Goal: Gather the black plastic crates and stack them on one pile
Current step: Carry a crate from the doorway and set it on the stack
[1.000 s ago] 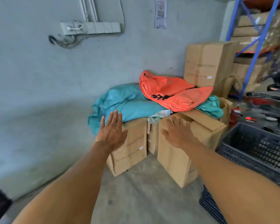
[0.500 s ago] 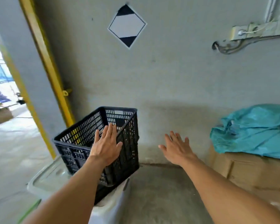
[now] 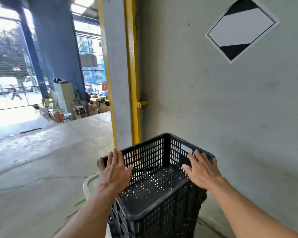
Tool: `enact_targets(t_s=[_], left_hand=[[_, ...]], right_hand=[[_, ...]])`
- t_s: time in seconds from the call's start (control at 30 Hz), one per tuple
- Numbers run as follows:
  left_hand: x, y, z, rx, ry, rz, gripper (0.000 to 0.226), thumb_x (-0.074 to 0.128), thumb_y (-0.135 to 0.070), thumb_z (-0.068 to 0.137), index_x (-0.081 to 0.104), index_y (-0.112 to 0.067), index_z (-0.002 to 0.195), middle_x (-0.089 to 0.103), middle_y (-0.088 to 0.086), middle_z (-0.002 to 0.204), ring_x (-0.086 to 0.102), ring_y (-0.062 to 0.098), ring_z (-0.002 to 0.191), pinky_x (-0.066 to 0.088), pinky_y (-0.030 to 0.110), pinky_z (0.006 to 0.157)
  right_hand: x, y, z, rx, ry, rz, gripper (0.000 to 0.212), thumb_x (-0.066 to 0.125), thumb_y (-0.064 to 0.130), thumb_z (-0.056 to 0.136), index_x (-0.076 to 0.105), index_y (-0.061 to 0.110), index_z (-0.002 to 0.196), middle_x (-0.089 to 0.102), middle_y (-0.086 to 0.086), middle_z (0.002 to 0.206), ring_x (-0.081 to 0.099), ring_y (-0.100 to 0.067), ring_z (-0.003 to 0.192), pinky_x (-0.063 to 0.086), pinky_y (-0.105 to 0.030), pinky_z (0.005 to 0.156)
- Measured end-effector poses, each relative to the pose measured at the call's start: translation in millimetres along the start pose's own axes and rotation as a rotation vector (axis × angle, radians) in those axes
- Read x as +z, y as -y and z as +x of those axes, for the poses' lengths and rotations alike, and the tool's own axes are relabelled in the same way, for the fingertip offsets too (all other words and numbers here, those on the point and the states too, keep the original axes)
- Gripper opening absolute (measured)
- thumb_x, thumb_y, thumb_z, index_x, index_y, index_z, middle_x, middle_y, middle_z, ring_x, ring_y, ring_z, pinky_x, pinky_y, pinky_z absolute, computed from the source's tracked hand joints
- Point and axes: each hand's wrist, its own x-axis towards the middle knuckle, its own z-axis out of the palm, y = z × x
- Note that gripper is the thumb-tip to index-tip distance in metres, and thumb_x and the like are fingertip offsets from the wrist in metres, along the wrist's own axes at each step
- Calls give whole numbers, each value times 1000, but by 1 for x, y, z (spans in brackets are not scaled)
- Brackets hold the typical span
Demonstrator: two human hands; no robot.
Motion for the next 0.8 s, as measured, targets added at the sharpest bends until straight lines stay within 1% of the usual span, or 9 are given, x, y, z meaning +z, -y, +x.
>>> enact_targets(t_s=[0.07,0.2,0.3,0.37,0.47,0.6,0.67,0.73,0.8], left_hand=[[0,-6,16,-50,-4,25,79,26,-57,93,-1,-11,152,-8,8,161,-3,24,149,-13,49,116],[4,-5,45,-161,27,76,79,24,-56,94,-4,-12,152,-11,7,160,-5,22,149,-18,50,114],[6,-7,68,-209,58,124,78,23,-57,94,-7,-12,151,-14,6,160,-8,22,149,-20,51,113],[11,-10,83,-225,65,141,77,22,-57,95,-8,-13,151,-15,6,160,-7,22,149,-19,52,113],[16,-20,99,-230,72,165,77,22,-56,95,-7,-13,151,-14,5,160,-7,21,149,-19,52,114],[19,-33,103,-292,109,174,77,24,-56,95,-7,-14,152,-15,3,160,-7,20,149,-20,53,113],[19,-36,101,-343,84,168,76,25,-55,95,-7,-15,152,-15,2,160,-7,19,149,-17,53,114],[18,-41,92,-411,64,156,74,26,-53,96,-6,-16,151,-15,2,160,-6,20,149,-18,50,112],[20,-53,75,-450,85,148,71,26,-49,97,-7,-16,151,-16,3,159,-6,20,149,-19,48,110]], right_hand=[[-5,-5,36,-47,9,-3,65,21,58,100,22,22,154,7,-7,167,11,-30,152,17,-63,117],[1,-3,88,-182,74,13,67,22,58,100,19,22,156,2,-6,167,6,-29,153,12,-63,119],[2,-4,122,-205,88,21,67,21,59,100,18,23,156,1,-6,167,6,-28,153,12,-63,119],[4,-7,139,-227,92,8,67,20,60,100,19,24,156,2,-5,167,7,-27,153,13,-62,118],[10,-15,162,-245,111,25,67,19,60,100,17,24,156,1,-5,167,7,-28,153,10,-62,118],[7,-32,194,-292,138,14,68,18,60,100,19,22,156,0,-6,167,6,-29,153,9,-64,118],[8,-37,206,-337,136,23,67,18,59,100,20,22,156,1,-6,167,6,-30,153,9,-64,117],[7,-44,217,-389,136,20,66,18,58,100,21,21,155,1,-6,167,6,-29,153,9,-64,117],[6,-53,226,-448,165,13,63,19,55,102,22,22,155,0,-5,167,7,-29,153,9,-64,117]])
